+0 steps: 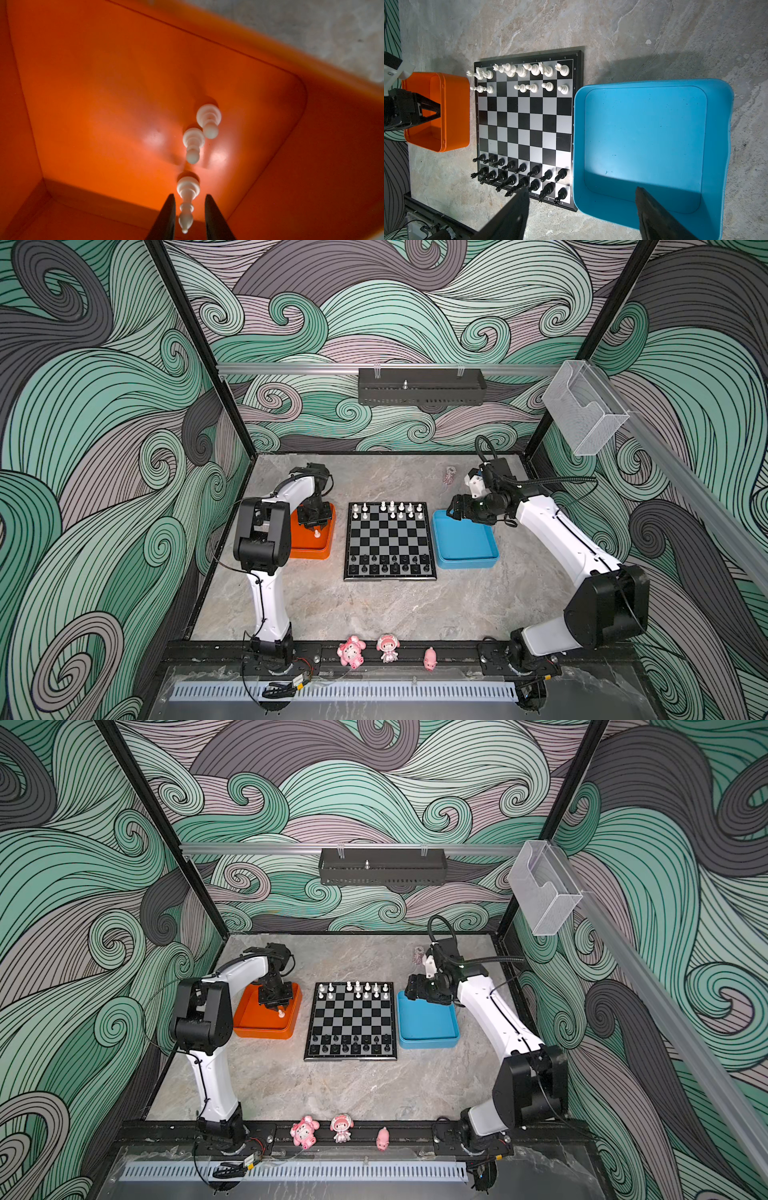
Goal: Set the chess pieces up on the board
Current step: 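Lower the left gripper into the orange tray onto a white pawn, then close the left gripper on the white pawn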
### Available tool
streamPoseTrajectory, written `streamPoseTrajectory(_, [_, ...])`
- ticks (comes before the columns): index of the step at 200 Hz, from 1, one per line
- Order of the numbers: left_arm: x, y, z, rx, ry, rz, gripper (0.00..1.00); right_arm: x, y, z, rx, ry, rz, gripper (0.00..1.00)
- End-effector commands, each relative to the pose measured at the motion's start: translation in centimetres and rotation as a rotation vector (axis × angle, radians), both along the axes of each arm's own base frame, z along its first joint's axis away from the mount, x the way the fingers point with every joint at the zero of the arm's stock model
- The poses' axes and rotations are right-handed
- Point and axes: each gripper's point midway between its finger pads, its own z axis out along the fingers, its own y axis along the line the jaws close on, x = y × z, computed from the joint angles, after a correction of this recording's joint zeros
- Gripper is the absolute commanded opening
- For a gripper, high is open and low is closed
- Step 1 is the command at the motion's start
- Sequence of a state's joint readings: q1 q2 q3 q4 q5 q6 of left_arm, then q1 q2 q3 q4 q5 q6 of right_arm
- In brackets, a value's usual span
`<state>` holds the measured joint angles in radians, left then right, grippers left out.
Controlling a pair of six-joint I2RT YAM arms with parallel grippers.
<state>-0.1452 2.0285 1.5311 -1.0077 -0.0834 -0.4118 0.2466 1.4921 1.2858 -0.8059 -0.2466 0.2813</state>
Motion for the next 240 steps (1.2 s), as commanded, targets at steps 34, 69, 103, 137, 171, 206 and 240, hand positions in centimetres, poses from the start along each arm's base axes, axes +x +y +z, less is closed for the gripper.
streamPoseTrajectory(34, [-0.18, 0.16, -0.61, 0.021, 0.016, -0.003, 0.23, 0.29, 0.1, -0.36, 0.014, 0.016, -0.007, 0.8])
streamPoseTrajectory(69, [-0.43, 0.23, -0.77, 0.023, 0.021, -0.003, 0.22, 0.26, 0.06, -0.44, 0.014, 0.018, -0.008, 0.79])
streamPoseTrajectory(103, [-0.72, 0.24, -0.79, 0.023, 0.026, -0.003, 0.21, 0.3, 0.12, -0.5, 0.017, 0.021, -0.008, 0.79])
streamPoseTrajectory(137, [-0.93, 0.3, -0.73, 0.025, 0.026, -0.002, 0.23, 0.31, 0.07, -0.55, 0.018, 0.022, -0.009, 0.79])
streamPoseTrajectory(171, [-0.97, 0.31, -0.75, 0.027, 0.025, -0.002, 0.22, 0.26, 0.08, -0.57, 0.018, 0.023, -0.01, 0.79])
streamPoseTrajectory(206, [-0.86, 0.39, -0.56, 0.032, 0.02, -0.004, 0.18, 0.2, 0.05, -0.64, 0.018, 0.025, -0.01, 0.78])
streamPoseTrajectory(240, [-0.78, 0.41, -0.3, 0.036, 0.015, -0.008, 0.17, 0.27, 0.1, -0.63, 0.02, 0.024, -0.011, 0.78])
